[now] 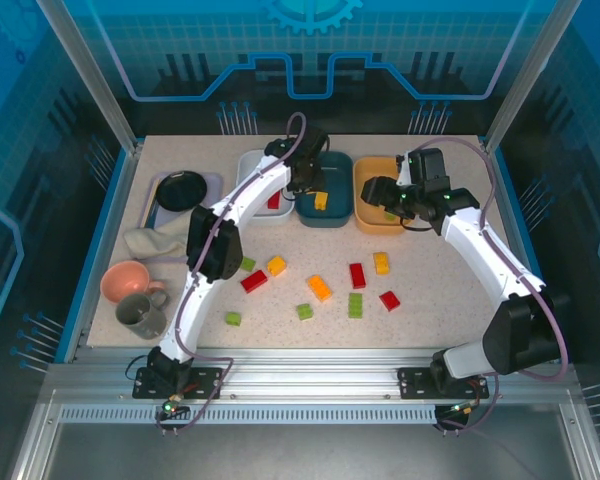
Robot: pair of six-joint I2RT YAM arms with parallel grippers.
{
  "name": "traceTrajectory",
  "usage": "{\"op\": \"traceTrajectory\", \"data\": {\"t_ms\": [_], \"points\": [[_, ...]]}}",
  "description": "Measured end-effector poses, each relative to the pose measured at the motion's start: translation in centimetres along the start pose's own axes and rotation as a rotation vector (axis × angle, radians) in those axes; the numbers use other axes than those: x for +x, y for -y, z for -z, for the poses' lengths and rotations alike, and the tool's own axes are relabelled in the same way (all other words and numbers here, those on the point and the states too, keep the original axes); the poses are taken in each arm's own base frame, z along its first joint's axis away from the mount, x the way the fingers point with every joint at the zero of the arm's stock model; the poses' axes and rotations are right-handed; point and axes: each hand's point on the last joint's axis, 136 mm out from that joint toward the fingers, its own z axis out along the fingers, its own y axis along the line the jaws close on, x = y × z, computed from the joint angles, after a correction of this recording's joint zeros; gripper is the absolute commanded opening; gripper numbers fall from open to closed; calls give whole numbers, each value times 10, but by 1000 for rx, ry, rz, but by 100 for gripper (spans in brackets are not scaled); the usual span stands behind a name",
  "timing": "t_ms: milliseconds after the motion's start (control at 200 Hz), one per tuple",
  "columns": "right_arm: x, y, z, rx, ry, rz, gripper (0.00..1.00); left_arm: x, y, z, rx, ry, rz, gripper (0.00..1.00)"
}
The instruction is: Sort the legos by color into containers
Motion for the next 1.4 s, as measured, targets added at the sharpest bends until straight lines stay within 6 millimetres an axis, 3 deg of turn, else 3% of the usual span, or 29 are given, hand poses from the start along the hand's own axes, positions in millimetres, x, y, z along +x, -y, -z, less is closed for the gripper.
{"op": "traceTrajectory", "data": {"t_ms": [380, 600, 940, 1040, 1190, 1290, 1400], "points": [[6, 1, 0, -6, -28, -9, 65, 9, -8, -31, -44, -27, -30, 37], [8, -1, 0, -16, -36, -9, 66, 6, -5, -28, -35, -19, -29, 60], [18, 7, 0, 22, -72, 18, 64, -4, 6, -12, 8, 7, -14, 68], [32, 9, 2, 67, -107, 64, 64, -10, 13, 11, 39, 31, 9, 71], [83, 8, 4, 133, -241, 142, 62, -7, 19, 86, 124, 74, 45, 74], [132, 15, 4, 187, -380, 183, 62, 18, 9, 144, 212, 96, 56, 77], [183, 26, 6, 261, -535, 202, 60, 62, -15, 184, 298, 92, 61, 81]]}}
